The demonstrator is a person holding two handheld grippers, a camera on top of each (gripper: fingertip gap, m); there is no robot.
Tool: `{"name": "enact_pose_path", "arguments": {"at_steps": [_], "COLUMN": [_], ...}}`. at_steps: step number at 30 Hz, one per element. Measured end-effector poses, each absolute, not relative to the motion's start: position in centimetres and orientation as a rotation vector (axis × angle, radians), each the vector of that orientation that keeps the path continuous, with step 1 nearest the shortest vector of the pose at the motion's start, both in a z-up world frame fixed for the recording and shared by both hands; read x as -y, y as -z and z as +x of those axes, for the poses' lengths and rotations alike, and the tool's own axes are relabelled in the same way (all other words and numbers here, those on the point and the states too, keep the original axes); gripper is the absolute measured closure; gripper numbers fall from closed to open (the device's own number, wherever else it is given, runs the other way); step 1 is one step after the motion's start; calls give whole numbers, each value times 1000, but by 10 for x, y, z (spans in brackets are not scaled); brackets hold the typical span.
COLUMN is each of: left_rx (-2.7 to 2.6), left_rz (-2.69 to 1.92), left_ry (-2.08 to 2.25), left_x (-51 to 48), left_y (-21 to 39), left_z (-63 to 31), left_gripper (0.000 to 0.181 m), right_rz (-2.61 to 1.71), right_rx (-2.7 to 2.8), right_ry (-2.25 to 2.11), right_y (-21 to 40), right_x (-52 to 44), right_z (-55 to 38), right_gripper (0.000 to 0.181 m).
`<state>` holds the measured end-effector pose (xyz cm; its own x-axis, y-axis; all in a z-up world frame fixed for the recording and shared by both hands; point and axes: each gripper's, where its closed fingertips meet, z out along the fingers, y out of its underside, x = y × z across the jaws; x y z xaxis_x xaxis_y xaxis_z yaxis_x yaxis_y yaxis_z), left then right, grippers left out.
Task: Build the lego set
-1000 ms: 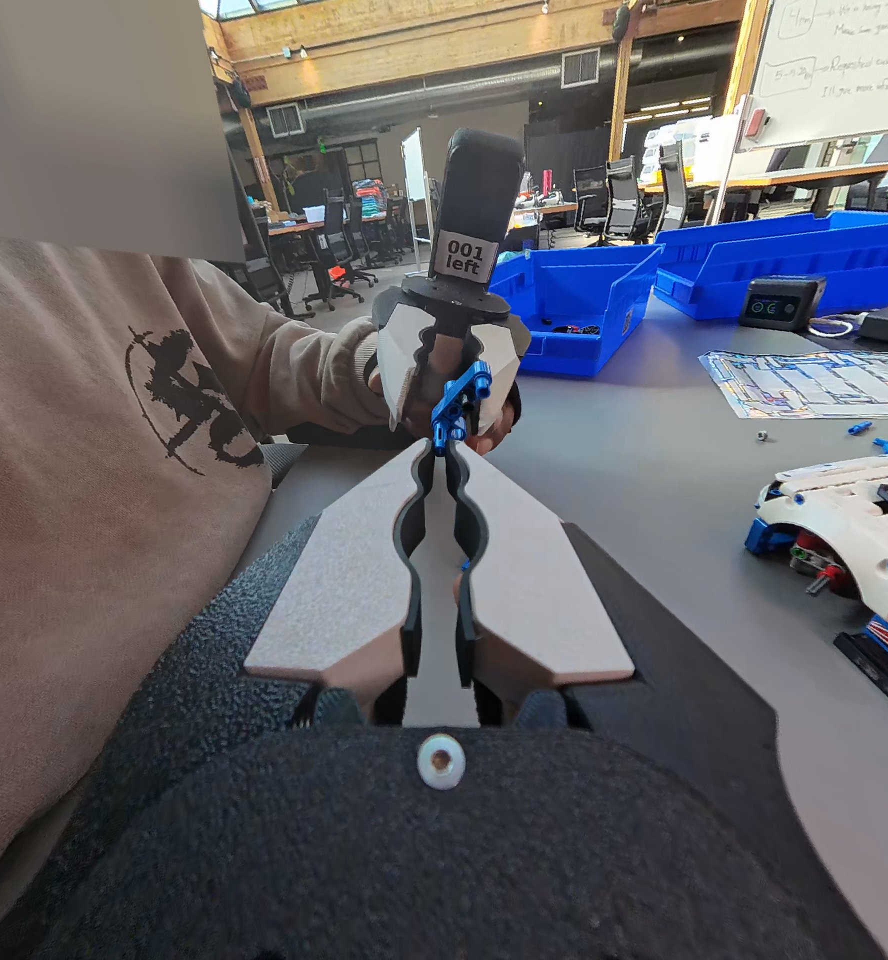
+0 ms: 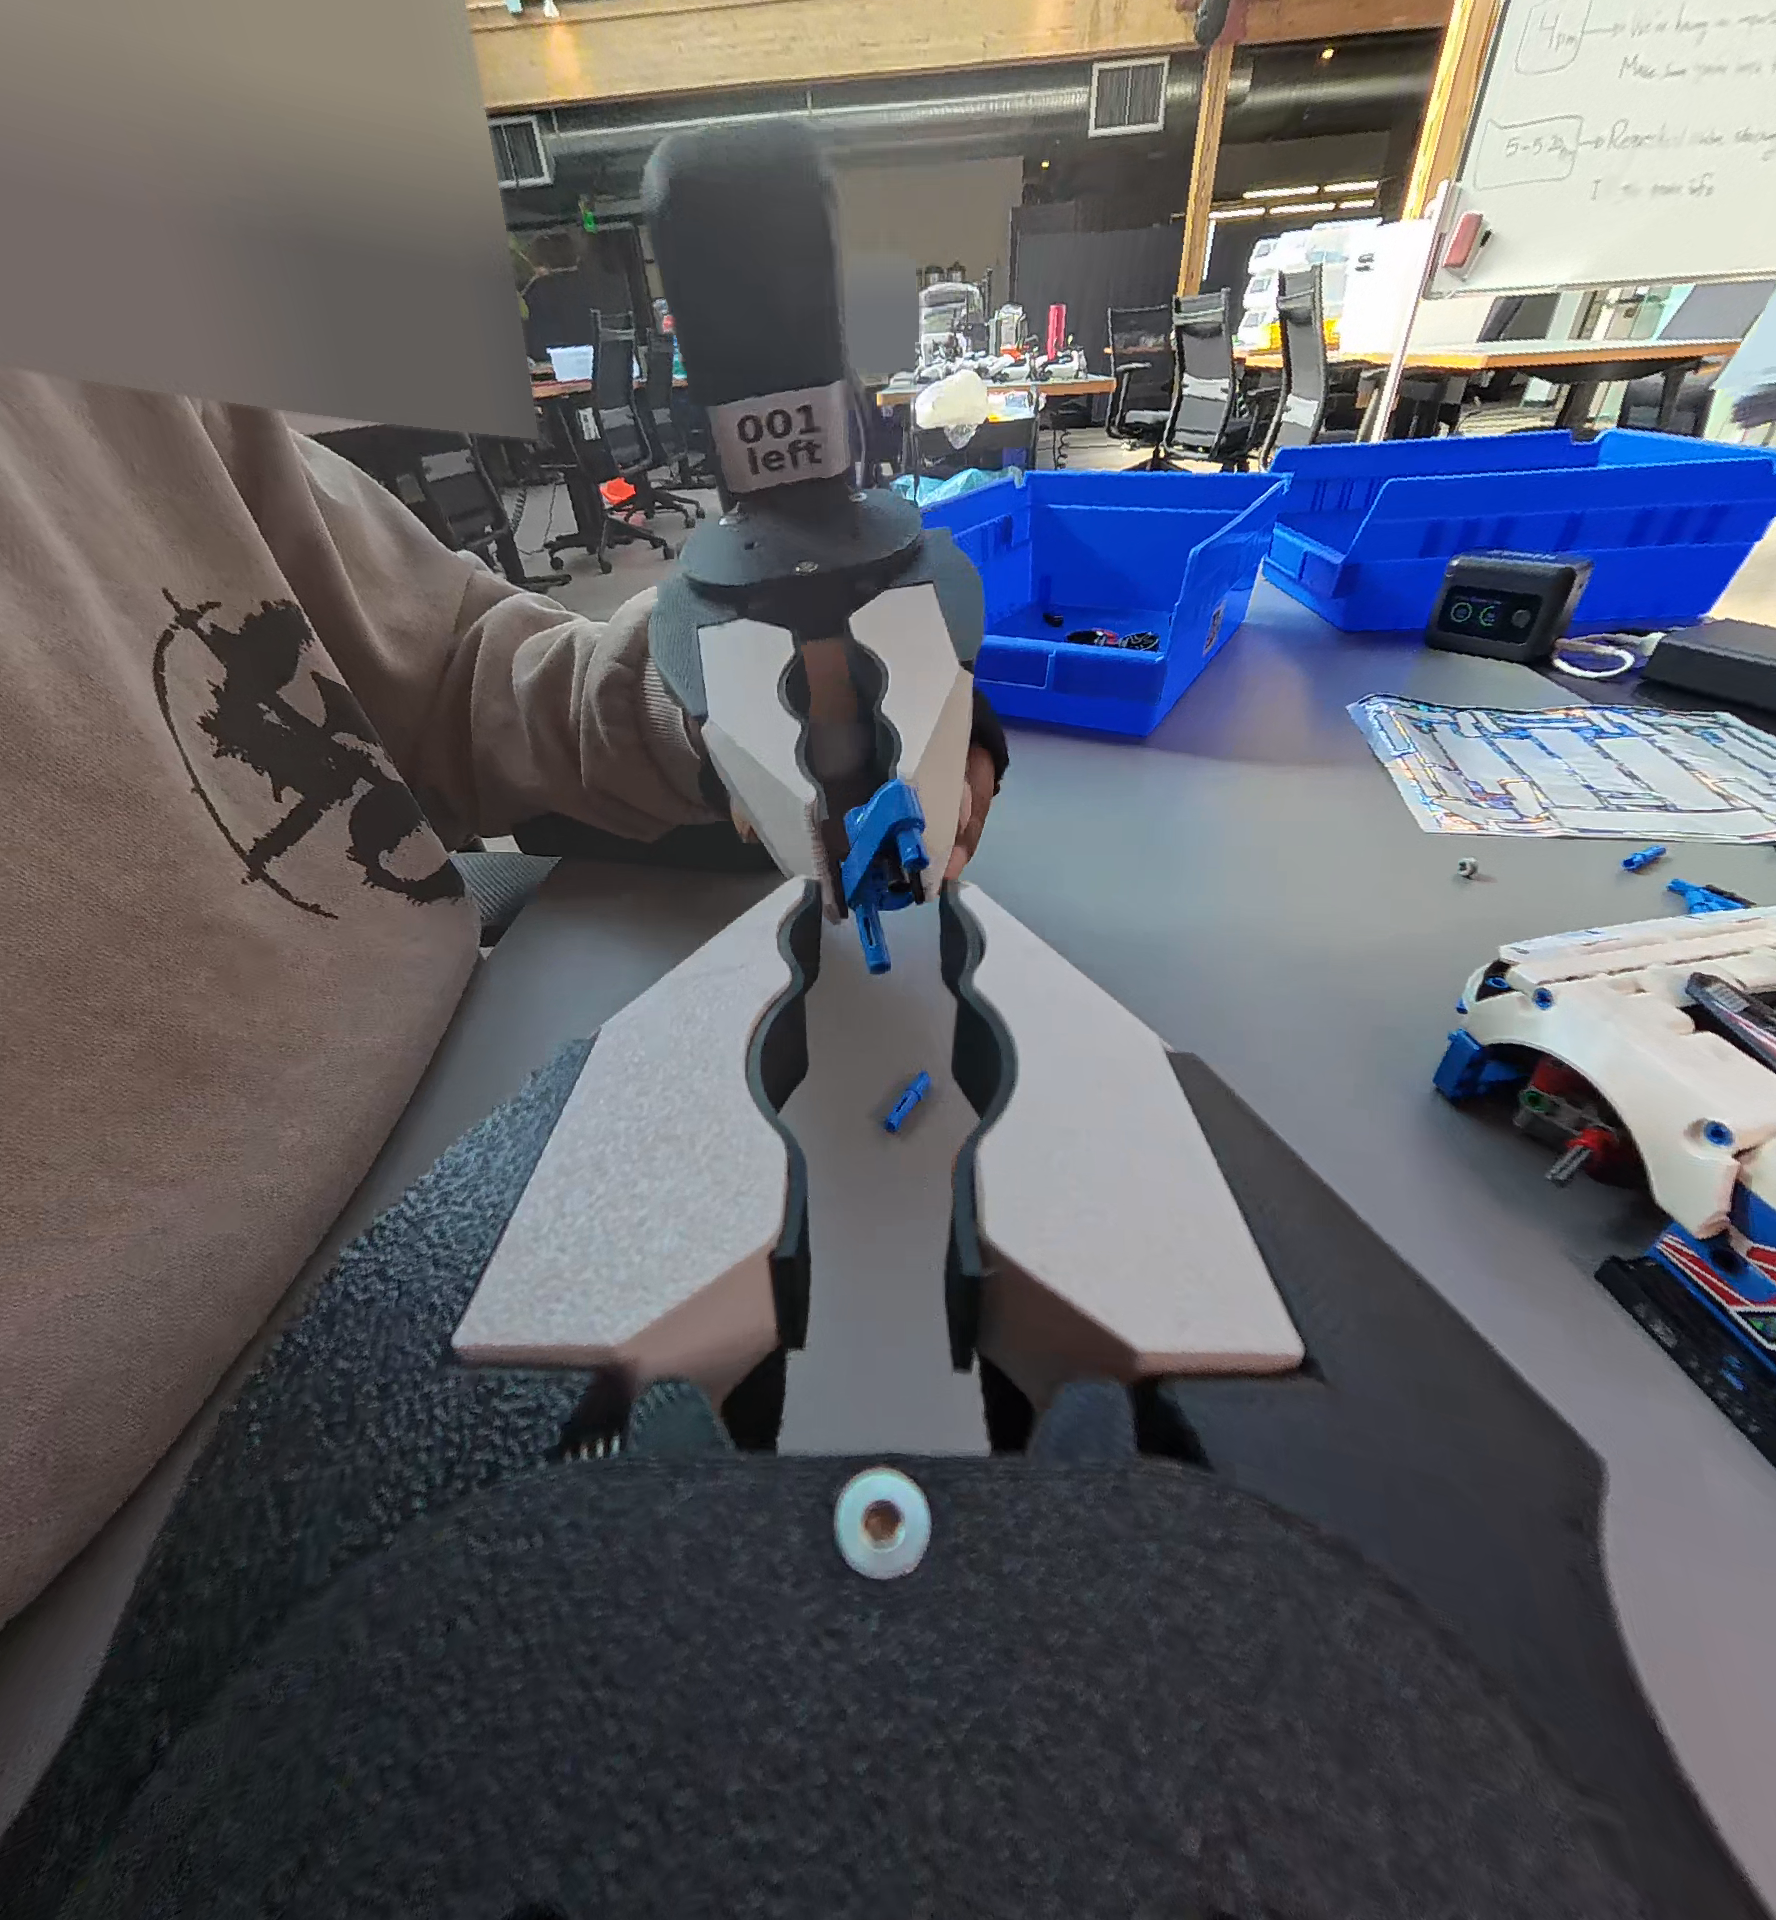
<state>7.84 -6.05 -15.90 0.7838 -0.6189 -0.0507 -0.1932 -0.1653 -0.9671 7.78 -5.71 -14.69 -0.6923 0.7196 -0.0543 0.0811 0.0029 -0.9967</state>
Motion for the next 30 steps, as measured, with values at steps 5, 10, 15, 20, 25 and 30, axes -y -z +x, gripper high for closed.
{"name": "enact_pose_path", "arguments": {"at_steps": [5,10,15,20,25,30], "left_rx": [-846,-925,-914,-851,-875,-882], "left_rz": [-1692,-1669,-1667,-1788,-2144,-2198], "left_ry": [67,-5,15,195,330,325], "left_x": [61,66,66,70,92,88], "left_y": [166,170,170,183,241,257], "left_z": [83,89,89,78,45,44], "left_gripper": [168,168,168,157,154,160], "right_rz": [-755,-686,-680,-749,-857,-875], "right_rx": [1855,1904,1905,1926,2023,2119], "right_ry": [-1712,-1658,-1667,-1613,-1466,-1387], "right_y": [150,156,156,163,186,202], "right_x": [65,75,76,68,57,62], "right_z": [82,84,84,80,76,77], "right_gripper": [157,174,176,176,177,176]}}
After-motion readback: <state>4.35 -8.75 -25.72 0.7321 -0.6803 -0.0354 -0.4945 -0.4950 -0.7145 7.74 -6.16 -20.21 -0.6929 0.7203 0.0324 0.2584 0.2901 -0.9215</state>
